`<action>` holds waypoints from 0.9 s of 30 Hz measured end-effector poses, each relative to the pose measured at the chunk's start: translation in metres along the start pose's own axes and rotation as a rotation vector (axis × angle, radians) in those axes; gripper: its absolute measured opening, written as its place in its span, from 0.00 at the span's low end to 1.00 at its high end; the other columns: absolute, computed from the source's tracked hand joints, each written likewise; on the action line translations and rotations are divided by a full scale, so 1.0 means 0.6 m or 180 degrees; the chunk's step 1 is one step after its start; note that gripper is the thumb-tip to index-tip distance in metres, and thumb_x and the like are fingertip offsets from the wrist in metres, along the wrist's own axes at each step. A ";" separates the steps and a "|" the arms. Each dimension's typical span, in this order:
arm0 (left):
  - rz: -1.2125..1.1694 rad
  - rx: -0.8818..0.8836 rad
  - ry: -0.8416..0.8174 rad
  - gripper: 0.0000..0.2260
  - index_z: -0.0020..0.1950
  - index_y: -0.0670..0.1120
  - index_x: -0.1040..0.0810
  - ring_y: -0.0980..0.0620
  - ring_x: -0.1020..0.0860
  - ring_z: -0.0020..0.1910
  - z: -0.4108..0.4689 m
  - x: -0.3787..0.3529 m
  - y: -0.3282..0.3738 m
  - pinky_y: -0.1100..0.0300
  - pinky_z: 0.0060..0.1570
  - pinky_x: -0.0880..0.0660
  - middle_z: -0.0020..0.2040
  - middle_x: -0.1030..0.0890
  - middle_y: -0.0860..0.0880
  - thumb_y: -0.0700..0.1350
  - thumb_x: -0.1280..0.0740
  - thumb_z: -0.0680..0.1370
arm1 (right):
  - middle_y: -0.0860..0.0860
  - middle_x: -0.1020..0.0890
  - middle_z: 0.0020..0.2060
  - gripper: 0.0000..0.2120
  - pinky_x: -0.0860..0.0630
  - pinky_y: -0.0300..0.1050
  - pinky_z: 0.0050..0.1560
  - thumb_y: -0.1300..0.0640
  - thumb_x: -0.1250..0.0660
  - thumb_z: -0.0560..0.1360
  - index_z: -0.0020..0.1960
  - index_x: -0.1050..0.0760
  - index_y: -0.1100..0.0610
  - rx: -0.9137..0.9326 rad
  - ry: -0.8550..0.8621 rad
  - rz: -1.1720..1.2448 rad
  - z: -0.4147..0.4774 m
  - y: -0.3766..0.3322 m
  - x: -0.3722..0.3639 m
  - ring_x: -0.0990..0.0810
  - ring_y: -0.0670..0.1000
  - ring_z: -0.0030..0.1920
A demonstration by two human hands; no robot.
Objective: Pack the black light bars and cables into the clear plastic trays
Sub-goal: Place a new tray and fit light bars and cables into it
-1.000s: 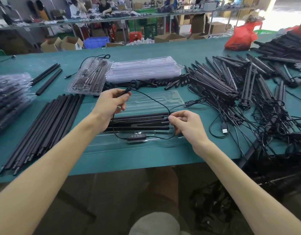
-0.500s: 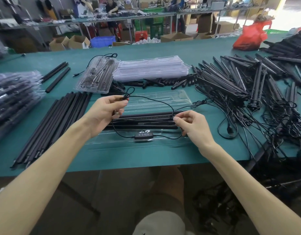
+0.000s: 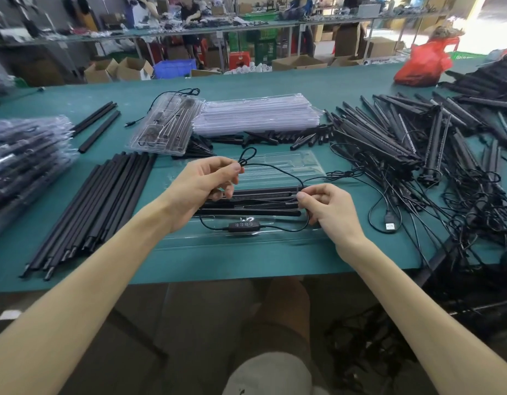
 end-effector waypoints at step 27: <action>-0.0128 0.0012 0.1344 0.04 0.49 0.47 0.21 0.55 0.23 0.34 -0.002 0.049 -0.045 0.64 0.36 0.27 0.39 0.21 0.53 0.44 0.34 0.82 | 0.49 0.14 0.38 0.03 0.23 0.37 0.35 0.58 0.29 0.78 0.51 0.20 0.56 0.0099 -0.0225 -0.0083 -0.005 0.000 0.001 0.19 0.44 0.34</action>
Point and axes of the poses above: each hand's wrist, its own z-axis towards the middle knuckle, its own x-axis out of the back of the hand, y = z × x, the point moved 1 cm from there along z, towards the middle knuckle
